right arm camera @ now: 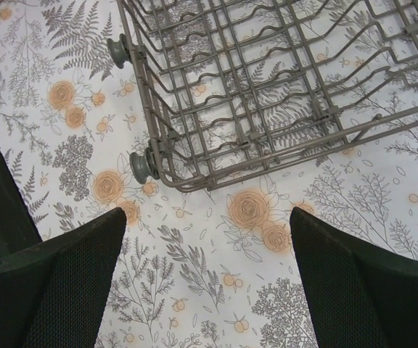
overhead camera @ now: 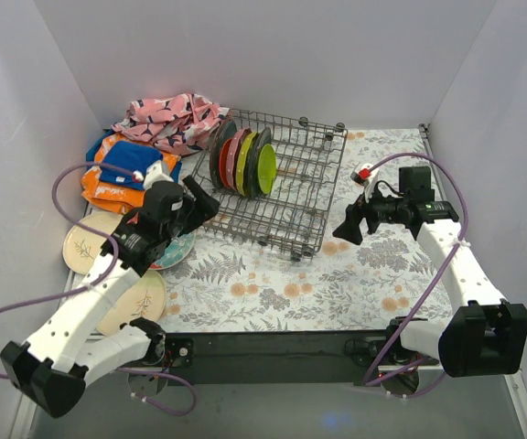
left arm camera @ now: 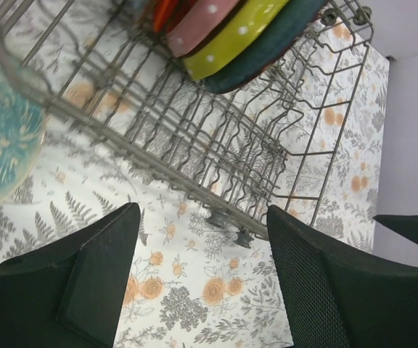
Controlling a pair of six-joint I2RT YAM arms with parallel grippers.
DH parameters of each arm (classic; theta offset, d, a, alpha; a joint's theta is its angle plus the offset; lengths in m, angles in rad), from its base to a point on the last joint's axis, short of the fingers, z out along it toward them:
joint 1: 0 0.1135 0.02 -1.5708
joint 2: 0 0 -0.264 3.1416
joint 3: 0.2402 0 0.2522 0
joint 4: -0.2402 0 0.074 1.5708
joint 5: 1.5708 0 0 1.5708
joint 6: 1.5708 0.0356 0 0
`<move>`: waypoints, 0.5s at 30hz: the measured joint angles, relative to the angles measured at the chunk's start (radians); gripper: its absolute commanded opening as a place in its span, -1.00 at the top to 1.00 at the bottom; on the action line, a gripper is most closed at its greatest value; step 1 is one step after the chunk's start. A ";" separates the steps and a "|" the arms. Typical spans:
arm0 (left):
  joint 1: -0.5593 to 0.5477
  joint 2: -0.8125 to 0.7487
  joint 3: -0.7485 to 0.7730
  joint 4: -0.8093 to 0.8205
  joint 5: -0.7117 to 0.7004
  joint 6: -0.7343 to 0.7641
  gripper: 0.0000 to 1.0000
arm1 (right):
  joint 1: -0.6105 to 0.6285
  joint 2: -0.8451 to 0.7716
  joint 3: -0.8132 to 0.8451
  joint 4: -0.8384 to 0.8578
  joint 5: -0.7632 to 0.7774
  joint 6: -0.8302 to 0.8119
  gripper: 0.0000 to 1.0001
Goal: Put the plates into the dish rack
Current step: Grab a plate with the left arm
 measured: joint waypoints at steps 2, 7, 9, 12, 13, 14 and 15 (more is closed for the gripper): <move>0.031 -0.087 -0.095 -0.010 0.020 -0.072 -0.40 | 0.017 0.004 0.001 -0.003 -0.005 -0.007 -0.97; 0.121 -0.149 -0.194 -0.037 0.060 -0.176 -0.43 | 0.070 0.011 0.001 -0.024 -0.016 -0.018 -0.97; 0.154 -0.148 -0.221 -0.054 0.069 -0.212 -0.47 | 0.090 0.011 0.001 -0.028 -0.019 -0.022 -0.97; 0.208 -0.171 -0.283 -0.062 0.087 -0.257 -0.49 | 0.104 0.012 0.001 -0.032 -0.023 -0.026 -0.97; 0.232 -0.186 -0.308 -0.061 0.102 -0.269 -0.49 | 0.106 0.012 0.001 -0.033 -0.023 -0.027 -0.97; 0.258 -0.198 -0.330 -0.057 0.114 -0.276 -0.49 | 0.110 0.012 0.001 -0.035 -0.023 -0.029 -0.97; 0.293 -0.217 -0.362 -0.046 0.137 -0.285 -0.49 | 0.112 0.012 0.001 -0.037 -0.023 -0.029 -0.97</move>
